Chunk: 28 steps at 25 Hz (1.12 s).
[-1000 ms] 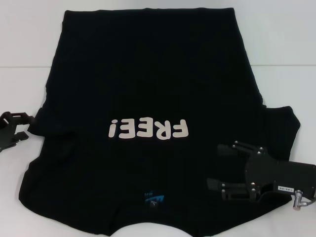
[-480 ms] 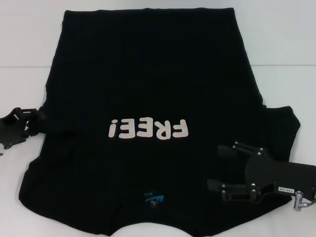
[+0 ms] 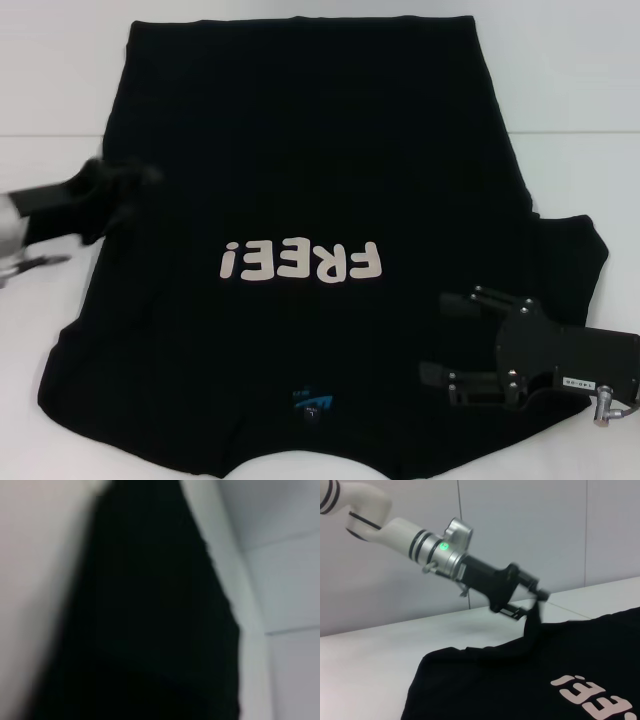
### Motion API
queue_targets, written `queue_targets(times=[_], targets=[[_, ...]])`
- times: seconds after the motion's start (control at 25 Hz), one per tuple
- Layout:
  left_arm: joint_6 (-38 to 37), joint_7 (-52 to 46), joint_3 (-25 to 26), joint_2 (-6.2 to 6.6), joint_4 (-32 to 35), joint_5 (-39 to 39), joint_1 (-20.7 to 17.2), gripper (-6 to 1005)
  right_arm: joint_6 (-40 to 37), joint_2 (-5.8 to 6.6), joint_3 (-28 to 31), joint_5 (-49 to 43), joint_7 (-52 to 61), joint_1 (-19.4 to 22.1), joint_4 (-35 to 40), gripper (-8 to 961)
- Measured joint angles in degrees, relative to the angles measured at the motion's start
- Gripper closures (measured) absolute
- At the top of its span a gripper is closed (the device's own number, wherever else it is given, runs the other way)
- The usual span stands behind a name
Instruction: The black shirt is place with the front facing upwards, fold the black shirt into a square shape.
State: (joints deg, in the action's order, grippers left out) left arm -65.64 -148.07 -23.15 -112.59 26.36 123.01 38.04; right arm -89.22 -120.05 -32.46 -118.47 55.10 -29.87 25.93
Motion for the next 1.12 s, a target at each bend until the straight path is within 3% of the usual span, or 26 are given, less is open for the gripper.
queue_targets(times=[0.16, 0.36, 0.8, 1.12], targets=[[-1.1, 1.1, -0.3, -0.62, -0.3, -1.7, 2.0, 479, 0.0, 0.0, 0.1, 0.0, 0.0, -0.1, 0.0, 12], [-1.4, 1.2, 0.1, -0.15, -1.0, -1.7, 1.5, 479, 0.0, 0.0, 0.2, 0.0, 0.0, -0.2, 0.0, 11], [-5.3, 3.7, -2.2, 3.36, 0.5, 1.9, -5.8, 479, 0.0, 0.0, 0.1, 0.0, 0.0, -0.3, 0.0, 11], [-3.4, 5.9, -4.3, 2.86, 0.9, 4.7, -5.7, 479, 0.2, 0.0, -0.1, 0.0, 0.0, -0.3, 0.0, 11]])
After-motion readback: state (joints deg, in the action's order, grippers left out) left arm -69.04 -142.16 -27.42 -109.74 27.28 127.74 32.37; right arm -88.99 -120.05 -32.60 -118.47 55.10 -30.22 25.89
